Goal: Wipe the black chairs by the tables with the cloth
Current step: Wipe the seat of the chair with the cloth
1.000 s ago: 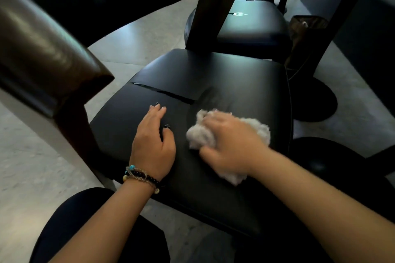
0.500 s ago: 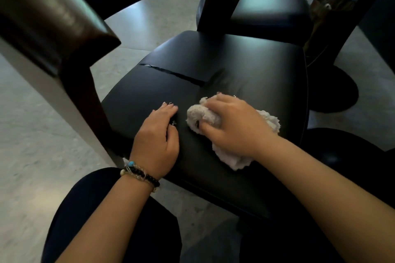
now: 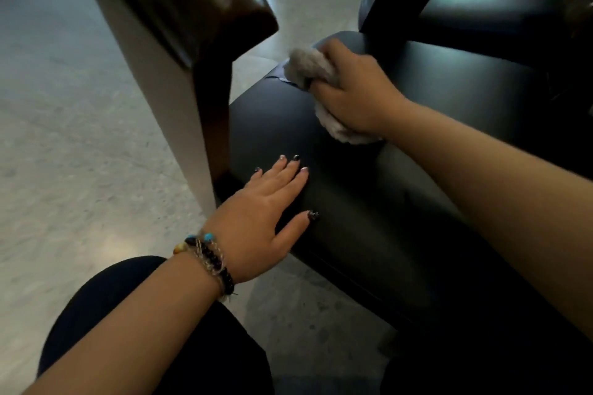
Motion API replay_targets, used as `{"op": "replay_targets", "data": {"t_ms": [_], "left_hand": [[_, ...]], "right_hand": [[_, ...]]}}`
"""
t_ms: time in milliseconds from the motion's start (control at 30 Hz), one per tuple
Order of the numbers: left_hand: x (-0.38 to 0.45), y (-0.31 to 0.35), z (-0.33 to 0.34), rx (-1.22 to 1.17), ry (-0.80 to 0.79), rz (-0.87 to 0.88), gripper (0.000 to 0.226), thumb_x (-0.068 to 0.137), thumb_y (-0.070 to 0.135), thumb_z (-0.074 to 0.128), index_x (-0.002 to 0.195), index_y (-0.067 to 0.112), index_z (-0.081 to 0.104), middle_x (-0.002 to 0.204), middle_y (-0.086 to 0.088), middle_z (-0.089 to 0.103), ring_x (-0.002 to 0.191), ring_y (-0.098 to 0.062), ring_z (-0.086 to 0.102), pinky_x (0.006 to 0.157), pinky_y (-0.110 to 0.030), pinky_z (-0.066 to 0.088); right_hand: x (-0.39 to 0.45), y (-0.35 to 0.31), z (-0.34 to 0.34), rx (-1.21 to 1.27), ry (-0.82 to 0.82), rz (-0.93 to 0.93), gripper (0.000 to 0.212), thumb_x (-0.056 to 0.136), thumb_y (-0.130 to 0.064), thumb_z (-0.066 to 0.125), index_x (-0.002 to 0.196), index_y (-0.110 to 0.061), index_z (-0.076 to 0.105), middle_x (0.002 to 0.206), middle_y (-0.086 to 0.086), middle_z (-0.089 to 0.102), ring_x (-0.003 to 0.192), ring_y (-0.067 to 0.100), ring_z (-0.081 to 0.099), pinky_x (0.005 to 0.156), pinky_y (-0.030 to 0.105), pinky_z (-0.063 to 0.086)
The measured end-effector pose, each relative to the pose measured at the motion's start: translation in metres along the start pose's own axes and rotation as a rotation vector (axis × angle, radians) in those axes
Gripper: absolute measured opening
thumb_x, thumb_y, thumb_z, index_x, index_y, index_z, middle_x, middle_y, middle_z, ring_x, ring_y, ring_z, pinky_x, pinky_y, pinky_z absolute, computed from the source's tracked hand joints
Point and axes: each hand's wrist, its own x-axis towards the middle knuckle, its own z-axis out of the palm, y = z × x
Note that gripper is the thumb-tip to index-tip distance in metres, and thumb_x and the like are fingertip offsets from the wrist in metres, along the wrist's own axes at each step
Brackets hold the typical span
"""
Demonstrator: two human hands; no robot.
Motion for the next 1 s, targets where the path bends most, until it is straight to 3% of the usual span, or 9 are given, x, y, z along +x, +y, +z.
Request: {"op": "replay_targets", "data": {"t_ms": [200, 300, 367, 500, 633, 700, 800, 900, 1000], "left_hand": [[-0.015, -0.001, -0.001, -0.027, -0.003, 0.006, 0.061, 0.094, 0.05, 0.029, 0.148, 0.03, 0.009, 0.158, 0.013, 0.006, 0.145, 0.001, -0.005, 0.115, -0.013, -0.005], [-0.024, 0.001, 0.004, -0.054, 0.048, -0.016, 0.054, 0.098, 0.05, 0.029, 0.145, 0.028, 0.013, 0.156, 0.012, 0.01, 0.145, 0.001, -0.001, 0.115, -0.012, -0.002], [-0.029, 0.001, 0.005, -0.019, 0.058, -0.013, 0.06, 0.095, 0.054, 0.028, 0.146, 0.025, 0.017, 0.155, 0.011, 0.012, 0.145, 0.0, 0.0, 0.113, -0.01, 0.0], [-0.032, -0.001, 0.003, -0.025, 0.017, -0.011, 0.062, 0.093, 0.05, 0.038, 0.144, 0.03, 0.009, 0.153, 0.017, 0.002, 0.137, 0.011, -0.013, 0.108, -0.003, -0.008], [-0.029, -0.005, 0.002, -0.083, -0.028, 0.001, 0.068, 0.092, 0.043, 0.052, 0.143, 0.033, 0.007, 0.153, 0.019, 0.0, 0.137, 0.015, -0.015, 0.109, -0.003, -0.006], [-0.028, -0.009, 0.0, -0.114, -0.058, 0.014, 0.076, 0.088, 0.044, 0.06, 0.144, 0.034, 0.009, 0.154, 0.02, 0.002, 0.139, 0.014, -0.012, 0.111, -0.005, -0.001], [-0.028, -0.012, 0.002, -0.107, -0.015, 0.021, 0.078, 0.086, 0.039, 0.066, 0.144, 0.034, 0.015, 0.155, 0.018, 0.01, 0.142, 0.011, -0.004, 0.112, -0.007, 0.01], [-0.03, -0.01, 0.005, -0.065, 0.111, 0.028, 0.072, 0.084, 0.036, 0.07, 0.144, 0.023, 0.033, 0.152, 0.006, 0.03, 0.144, -0.004, 0.02, 0.115, -0.016, 0.019], [-0.038, -0.008, 0.01, 0.055, 0.235, 0.054, 0.062, 0.081, 0.041, 0.069, 0.131, 0.007, 0.057, 0.139, -0.009, 0.052, 0.132, -0.021, 0.046, 0.104, -0.036, 0.043]], "right_hand": [[0.096, 0.004, 0.056, -0.13, -0.285, 0.132, 0.028, 0.093, -0.033, 0.051, 0.11, -0.013, 0.059, 0.119, 0.012, 0.062, 0.111, 0.033, 0.055, 0.085, 0.033, 0.041], [0.11, 0.009, 0.069, -0.22, -0.438, 0.235, 0.049, 0.092, -0.042, 0.052, 0.131, -0.012, 0.055, 0.132, 0.012, 0.056, 0.12, 0.032, 0.052, 0.099, 0.038, 0.042], [0.113, 0.007, 0.073, -0.272, -0.447, 0.209, 0.049, 0.095, -0.036, 0.049, 0.135, -0.008, 0.052, 0.136, 0.015, 0.054, 0.122, 0.033, 0.05, 0.099, 0.037, 0.04], [0.101, -0.005, 0.075, -0.205, -0.443, 0.081, 0.033, 0.096, -0.024, 0.044, 0.12, -0.008, 0.06, 0.126, 0.014, 0.059, 0.115, 0.031, 0.053, 0.089, 0.033, 0.038], [0.069, -0.009, 0.075, -0.09, -0.518, -0.105, 0.021, 0.093, -0.022, 0.051, 0.108, -0.013, 0.062, 0.106, 0.005, 0.063, 0.104, 0.024, 0.058, 0.095, 0.036, 0.044], [0.066, -0.004, 0.069, -0.074, -0.544, -0.15, 0.028, 0.092, -0.019, 0.053, 0.119, -0.012, 0.062, 0.108, 0.004, 0.064, 0.102, 0.02, 0.058, 0.095, 0.035, 0.044], [0.087, 0.011, 0.065, -0.127, -0.429, 0.005, 0.03, 0.091, -0.015, 0.05, 0.118, -0.01, 0.061, 0.117, 0.008, 0.062, 0.111, 0.027, 0.057, 0.09, 0.032, 0.041], [0.102, 0.007, 0.08, -0.26, -0.345, 0.127, 0.033, 0.093, -0.022, 0.048, 0.121, -0.007, 0.057, 0.129, 0.015, 0.057, 0.119, 0.033, 0.052, 0.088, 0.031, 0.038], [0.087, -0.023, 0.097, -0.214, -0.413, -0.047, 0.017, 0.093, -0.025, 0.051, 0.099, -0.012, 0.061, 0.105, 0.006, 0.063, 0.095, 0.022, 0.057, 0.077, 0.027, 0.039]]}}
